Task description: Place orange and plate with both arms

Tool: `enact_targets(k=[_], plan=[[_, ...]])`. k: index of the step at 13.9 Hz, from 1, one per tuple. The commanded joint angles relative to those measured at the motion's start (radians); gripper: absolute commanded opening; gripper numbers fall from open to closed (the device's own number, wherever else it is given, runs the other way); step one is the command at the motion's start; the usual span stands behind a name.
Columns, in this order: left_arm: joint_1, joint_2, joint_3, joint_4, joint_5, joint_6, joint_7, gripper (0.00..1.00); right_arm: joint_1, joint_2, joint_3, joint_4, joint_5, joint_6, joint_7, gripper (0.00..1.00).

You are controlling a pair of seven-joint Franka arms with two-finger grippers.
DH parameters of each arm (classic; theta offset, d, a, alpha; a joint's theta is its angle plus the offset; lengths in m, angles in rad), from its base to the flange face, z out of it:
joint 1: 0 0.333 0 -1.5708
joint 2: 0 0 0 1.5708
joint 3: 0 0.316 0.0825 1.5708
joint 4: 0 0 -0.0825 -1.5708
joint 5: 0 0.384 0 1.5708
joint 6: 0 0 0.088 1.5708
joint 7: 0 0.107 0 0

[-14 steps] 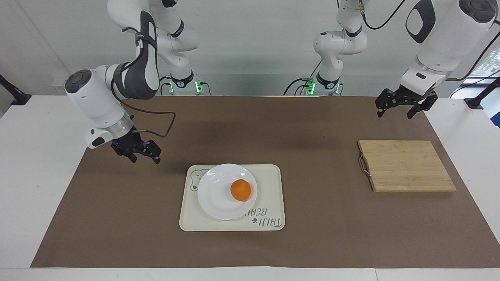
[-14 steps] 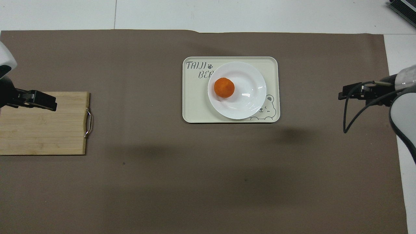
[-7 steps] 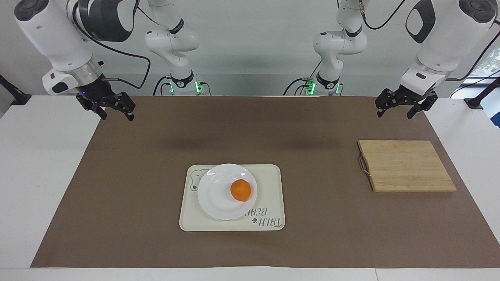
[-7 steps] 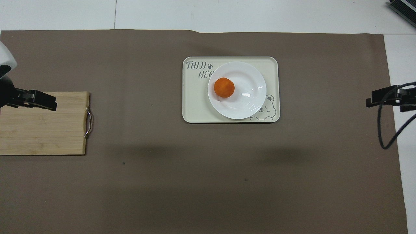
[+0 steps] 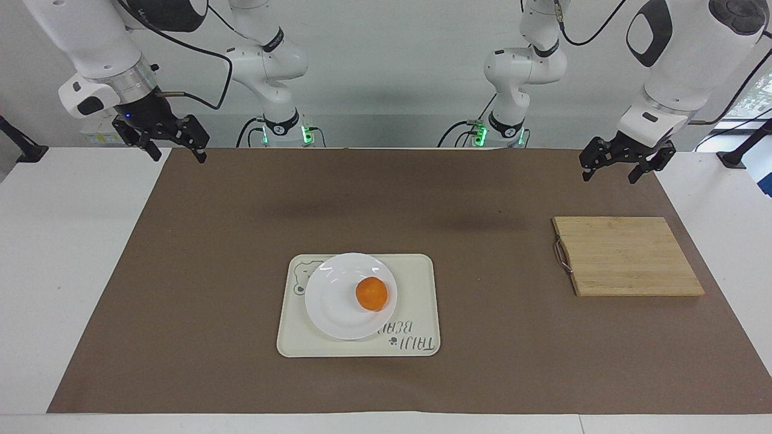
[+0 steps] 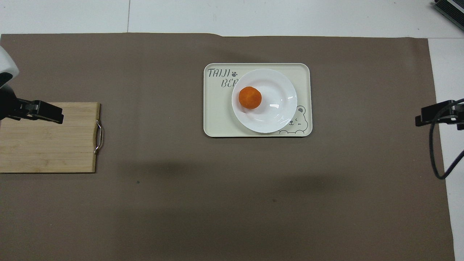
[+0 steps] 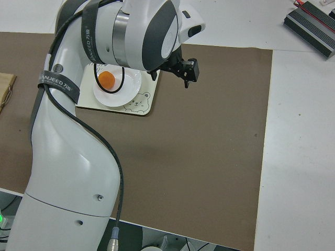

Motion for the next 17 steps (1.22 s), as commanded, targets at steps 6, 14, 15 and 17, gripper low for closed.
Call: enact_targets(k=[6,14,15,17], plan=[[0.013,0.002,-0.006,0.01,-0.013,-0.017,0.017,1.0,0.005,-0.042,0.016,-0.057,-0.032,0.021,0.014,1.0],[0.013,0.002,-0.006,0.01,-0.013,-0.019,0.017,1.0,-0.024,-0.042,0.027,-0.055,-0.026,0.022,0.012,1.0],[0.013,0.002,-0.006,0.01,-0.013,-0.019,0.017,1.0,-0.035,-0.042,0.034,-0.055,-0.026,0.025,0.012,1.0],[0.013,0.002,-0.006,0.01,-0.012,-0.019,0.017,1.0,-0.075,-0.042,0.066,-0.055,-0.021,0.025,0.012,1.0]])
